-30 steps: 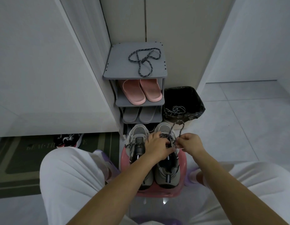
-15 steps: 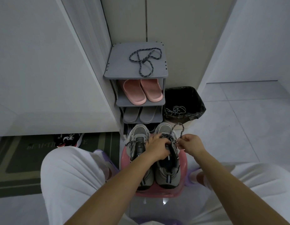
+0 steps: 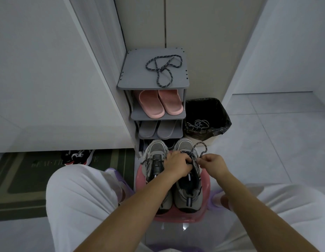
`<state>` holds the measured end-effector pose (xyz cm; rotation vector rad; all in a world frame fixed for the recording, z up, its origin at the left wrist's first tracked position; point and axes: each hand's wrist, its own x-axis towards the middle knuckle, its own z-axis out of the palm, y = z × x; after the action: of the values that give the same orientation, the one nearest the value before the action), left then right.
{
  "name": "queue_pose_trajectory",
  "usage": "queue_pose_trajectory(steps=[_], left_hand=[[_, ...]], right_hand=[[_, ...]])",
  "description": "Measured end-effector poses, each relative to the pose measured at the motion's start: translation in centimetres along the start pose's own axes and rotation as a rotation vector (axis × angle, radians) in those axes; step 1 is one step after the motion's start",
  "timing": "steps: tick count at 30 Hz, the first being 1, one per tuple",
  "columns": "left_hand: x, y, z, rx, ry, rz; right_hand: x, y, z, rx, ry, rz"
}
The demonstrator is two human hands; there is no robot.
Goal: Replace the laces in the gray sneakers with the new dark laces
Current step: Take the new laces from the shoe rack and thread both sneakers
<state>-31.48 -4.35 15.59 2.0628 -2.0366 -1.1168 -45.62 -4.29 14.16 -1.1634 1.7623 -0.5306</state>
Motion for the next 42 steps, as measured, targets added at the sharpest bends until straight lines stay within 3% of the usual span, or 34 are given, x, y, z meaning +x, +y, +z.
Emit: queue_pose_trajectory(steps=[11, 17, 23, 33, 37, 42], left_hand=[[0.5, 0.1, -0.4, 0.071, 0.088, -0.004], [0.5, 0.2, -1.1, 0.151, 0.154, 0.082], [-0.7, -2.8, -3.7, 0.052, 0.261, 0.061], [-3.7, -10.2, -5.8, -0.298, 0.107, -0.247], [-3.3, -9.6, -5.5, -0.192, 0.08, -0.26], [-2.4, -6.3, -5.6, 0.07, 0.263, -0.107]], right_hand=[[-1.7, 0.6, 1.5, -0.121, -0.01, -0.108], [-1.9, 0.8, 2.4, 0.001, 0.078, -0.01], [-1.8, 0.9, 2.0, 0.071, 0.076, 0.04], [-1.7, 0.3, 1.7, 0.073, 0.02, 0.009], [-2.0, 0.1, 1.5, -0.015, 0.004, -0.069], [-2.0, 0.0, 1.6, -0.036, 0.002, -0.065]])
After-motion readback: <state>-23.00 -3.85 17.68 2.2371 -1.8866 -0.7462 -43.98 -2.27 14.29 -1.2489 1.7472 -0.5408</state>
